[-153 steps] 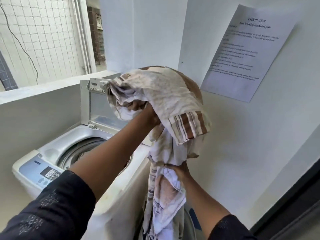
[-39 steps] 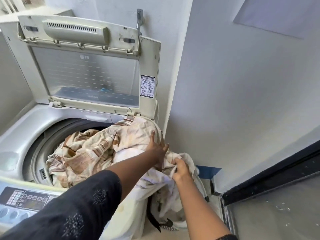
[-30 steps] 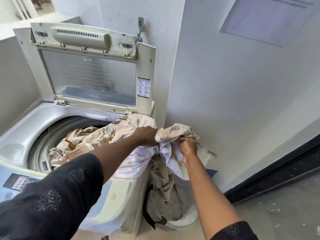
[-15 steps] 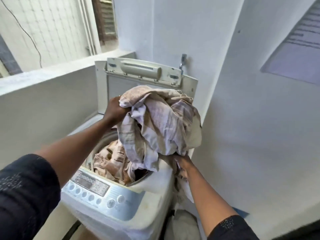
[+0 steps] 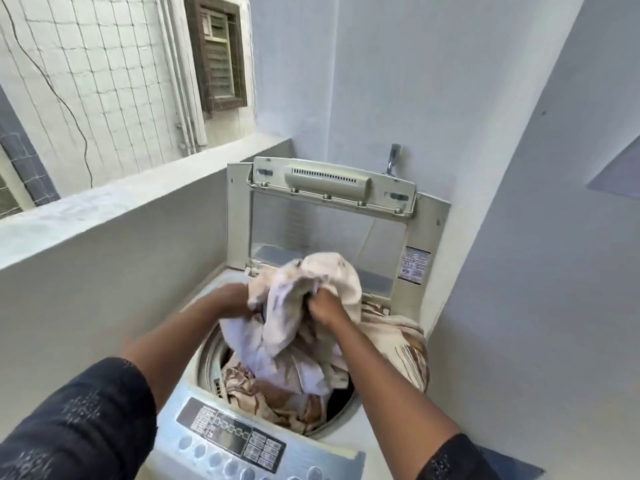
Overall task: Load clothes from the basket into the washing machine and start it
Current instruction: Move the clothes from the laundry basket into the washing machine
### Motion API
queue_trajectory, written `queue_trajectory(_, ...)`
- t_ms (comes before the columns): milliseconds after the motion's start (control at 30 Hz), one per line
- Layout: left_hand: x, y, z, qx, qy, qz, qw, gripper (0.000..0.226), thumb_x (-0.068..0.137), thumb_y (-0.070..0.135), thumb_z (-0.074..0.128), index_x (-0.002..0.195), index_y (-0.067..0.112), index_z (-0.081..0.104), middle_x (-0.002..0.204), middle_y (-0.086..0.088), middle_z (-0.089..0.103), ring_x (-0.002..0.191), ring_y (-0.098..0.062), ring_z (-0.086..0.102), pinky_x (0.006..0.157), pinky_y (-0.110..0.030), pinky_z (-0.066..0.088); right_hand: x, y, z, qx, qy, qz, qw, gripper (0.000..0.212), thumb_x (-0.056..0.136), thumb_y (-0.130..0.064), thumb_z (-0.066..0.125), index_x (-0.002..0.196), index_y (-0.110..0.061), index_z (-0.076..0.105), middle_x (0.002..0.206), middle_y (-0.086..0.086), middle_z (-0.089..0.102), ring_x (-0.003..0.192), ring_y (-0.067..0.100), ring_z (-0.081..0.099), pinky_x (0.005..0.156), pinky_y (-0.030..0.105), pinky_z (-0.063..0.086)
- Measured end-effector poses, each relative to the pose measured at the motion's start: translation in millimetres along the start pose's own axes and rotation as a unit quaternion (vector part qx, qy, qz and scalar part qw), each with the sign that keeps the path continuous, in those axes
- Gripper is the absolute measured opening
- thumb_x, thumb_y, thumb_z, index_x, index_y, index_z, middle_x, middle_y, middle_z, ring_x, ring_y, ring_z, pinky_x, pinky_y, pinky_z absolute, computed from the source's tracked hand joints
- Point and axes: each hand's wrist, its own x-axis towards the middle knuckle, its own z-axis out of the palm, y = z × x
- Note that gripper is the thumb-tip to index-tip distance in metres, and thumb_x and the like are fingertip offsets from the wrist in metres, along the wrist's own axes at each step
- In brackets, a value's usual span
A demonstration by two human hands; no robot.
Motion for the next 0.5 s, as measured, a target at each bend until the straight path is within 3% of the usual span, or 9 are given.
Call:
queue_trajectory(67, 9.9, 0.7, 24.8, -0.006, -0.082, -0.014, 0.996, 0.094, 0.078, 0.046, 0.070, 0.148, 0.007, 0.020, 0.149, -0.014, 0.033, 0.137, -0.028, 0.035, 0.112, -0.032, 0.030, -0.7, 16.8, 12.9, -0.157, 0.028, 0.084, 0.984, 0.039, 0.099, -0.017, 0.032, 0.134, -0.007, 0.043, 0.141, 0.025, 0.043, 0.130, 0.039, 0.042, 0.106, 0.050, 0.035)
queue_trajectory(133, 19.7, 11.6, 51.3, -0.105, -0.113, 0.001, 0.988, 0.131, 0.061, 0.048, 0.082, 0.150, 0.012, -0.007, 0.155, -0.020, 0.018, 0.143, -0.034, 0.022, 0.116, -0.038, 0.025, -4.6, 34.2, 11.4, -0.290, 0.063, 0.113, 0.948, 0.048, 0.100, -0.017, 0.028, 0.147, -0.015, 0.020, 0.155, 0.026, 0.011, 0.142, 0.045, 0.014, 0.113, 0.061, 0.014)
queue_trajectory(200, 37.2, 25.0, 76.6, -0.133, -0.141, 0.029, 0.981, 0.137, 0.053, 0.056, 0.082, 0.150, 0.027, -0.011, 0.157, -0.020, 0.009, 0.146, -0.036, 0.011, 0.118, -0.044, 0.020, -3.5, 56.9, 9.1, -0.366, 0.079, 0.088, 0.923, 0.060, 0.099, -0.017, 0.037, 0.149, -0.033, 0.009, 0.157, 0.020, -0.010, 0.143, 0.046, -0.006, 0.111, 0.065, 0.001)
queue_trajectory(267, 46.3, 42.0, 102.7, -0.108, -0.183, 0.019, 0.977, 0.142, 0.038, 0.073, 0.076, 0.147, 0.040, -0.010, 0.160, -0.009, 0.004, 0.147, -0.034, -0.001, 0.116, -0.058, 0.014, 2.1, 81.3, 11.2, -0.393, 0.011, 0.108, 0.913, 0.063, 0.097, -0.020, 0.041, 0.146, -0.045, 0.010, 0.158, 0.017, -0.014, 0.143, 0.044, -0.013, 0.110, 0.065, -0.005)
queue_trajectory(367, 51.0, 52.4, 137.0, -0.044, -0.237, -0.026, 0.970, 0.129, 0.045, 0.081, 0.066, 0.146, 0.046, -0.006, 0.160, 0.006, -0.002, 0.143, -0.042, -0.017, 0.099, -0.081, 0.006, 6.2, 113.4, 14.6, -0.404, -0.123, 0.166, 0.891, 0.072, 0.089, -0.022, 0.051, 0.146, -0.046, 0.013, 0.159, 0.014, 0.002, 0.145, 0.040, 0.002, 0.112, 0.061, 0.006)
queue_trajectory(400, 52.3, 54.2, 144.5, -0.042, -0.248, -0.046, 0.967, 0.120, 0.053, 0.080, 0.064, 0.146, 0.047, -0.005, 0.160, 0.008, -0.005, 0.142, -0.043, -0.019, 0.095, -0.082, 0.004, 3.1, 117.4, 12.3, -0.408, -0.110, 0.156, 0.893, 0.067, 0.087, -0.021, 0.052, 0.145, -0.041, 0.024, 0.156, 0.012, 0.018, 0.144, 0.036, 0.016, 0.112, 0.056, 0.016)
queue_trajectory(433, 55.2, 57.2, 154.7, -0.037, -0.252, -0.053, 0.966, 0.113, 0.058, 0.080, 0.060, 0.145, 0.048, -0.005, 0.159, 0.010, -0.010, 0.142, -0.042, -0.021, 0.093, -0.083, 0.003, 2.0, 122.2, 6.5, -0.384, -0.038, 0.133, 0.913, 0.055, 0.086, -0.017, 0.050, 0.138, -0.033, 0.042, 0.146, 0.010, 0.040, 0.136, 0.033, 0.036, 0.108, 0.048, 0.030)
queue_trajectory(467, 52.6, 62.1, 158.3, -0.025, -0.253, -0.056, 0.966, 0.108, 0.062, 0.081, 0.054, 0.145, 0.048, -0.006, 0.159, 0.011, -0.013, 0.142, -0.040, -0.021, 0.094, -0.083, 0.003, 1.0, 128.5, -1.3, -0.354, 0.091, 0.084, 0.927, 0.043, 0.083, -0.011, 0.049, 0.123, -0.023, 0.058, 0.129, 0.009, 0.057, 0.120, 0.032, 0.054, 0.097, 0.040, 0.043)
queue_trajectory(500, 54.7, 66.1, 167.5, -0.011, -0.254, -0.053, 0.966, 0.102, 0.068, 0.079, 0.049, 0.146, 0.046, -0.007, 0.158, 0.011, -0.016, 0.142, -0.039, -0.021, 0.094, -0.082, 0.003, -1.4, 129.5, -13.3, -0.329, 0.215, 0.044, 0.919, 0.036, 0.078, -0.004, 0.049, 0.107, -0.016, 0.067, 0.111, 0.010, 0.066, 0.102, 0.033, 0.063, 0.082, 0.036, 0.050)
